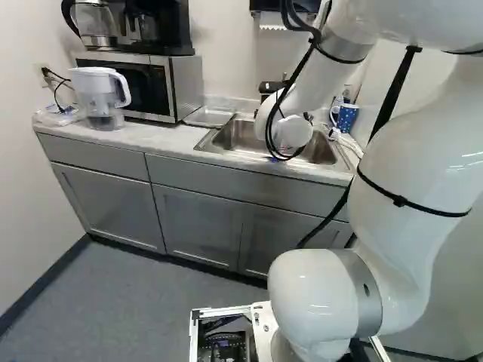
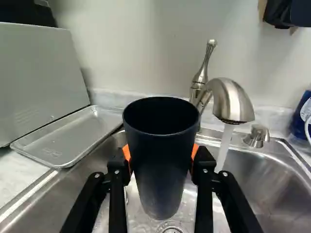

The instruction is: Rinse the cup and place it in the tray

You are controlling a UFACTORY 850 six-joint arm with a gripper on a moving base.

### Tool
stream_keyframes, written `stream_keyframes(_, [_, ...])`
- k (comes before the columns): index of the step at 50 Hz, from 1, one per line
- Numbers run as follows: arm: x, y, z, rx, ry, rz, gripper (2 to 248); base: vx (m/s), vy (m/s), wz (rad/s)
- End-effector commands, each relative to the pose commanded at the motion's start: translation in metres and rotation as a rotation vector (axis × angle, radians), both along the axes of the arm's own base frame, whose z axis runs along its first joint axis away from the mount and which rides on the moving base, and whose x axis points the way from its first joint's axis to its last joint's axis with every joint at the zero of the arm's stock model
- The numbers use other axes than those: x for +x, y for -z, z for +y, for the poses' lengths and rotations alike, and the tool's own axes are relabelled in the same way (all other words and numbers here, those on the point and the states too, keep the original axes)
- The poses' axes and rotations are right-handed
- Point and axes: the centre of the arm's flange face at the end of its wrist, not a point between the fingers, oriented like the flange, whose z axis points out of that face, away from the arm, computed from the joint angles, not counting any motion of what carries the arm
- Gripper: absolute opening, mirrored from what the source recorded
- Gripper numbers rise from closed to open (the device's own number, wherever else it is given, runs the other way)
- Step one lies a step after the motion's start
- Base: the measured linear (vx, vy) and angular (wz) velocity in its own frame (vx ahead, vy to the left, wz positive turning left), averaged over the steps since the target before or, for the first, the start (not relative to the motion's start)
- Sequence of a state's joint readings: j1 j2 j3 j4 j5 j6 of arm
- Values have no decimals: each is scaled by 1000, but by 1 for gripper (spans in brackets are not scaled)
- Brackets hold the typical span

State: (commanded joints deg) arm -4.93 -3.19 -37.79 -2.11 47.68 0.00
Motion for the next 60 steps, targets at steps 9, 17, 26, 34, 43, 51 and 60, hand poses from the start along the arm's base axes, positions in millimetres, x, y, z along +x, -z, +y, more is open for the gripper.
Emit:
stream_keyframes(9, [1, 9, -8, 1, 17, 9, 126, 0, 0, 0])
stream_keyframes(17, [2, 16, -15, 2, 31, 16, 126, 0, 0, 0])
stream_keyframes(26, [3, 25, -24, 4, 48, 24, 126, 0, 0, 0])
stream_keyframes(34, [4, 32, -31, 5, 63, 32, 126, 0, 0, 0])
stream_keyframes(43, [5, 41, -42, 7, 85, 41, 126, 0, 0, 0])
stream_keyframes(51, [6, 49, -54, 9, 108, 52, 126, 0, 0, 0])
stream_keyframes(60, [8, 59, -63, 12, 126, 70, 126, 0, 0, 0])
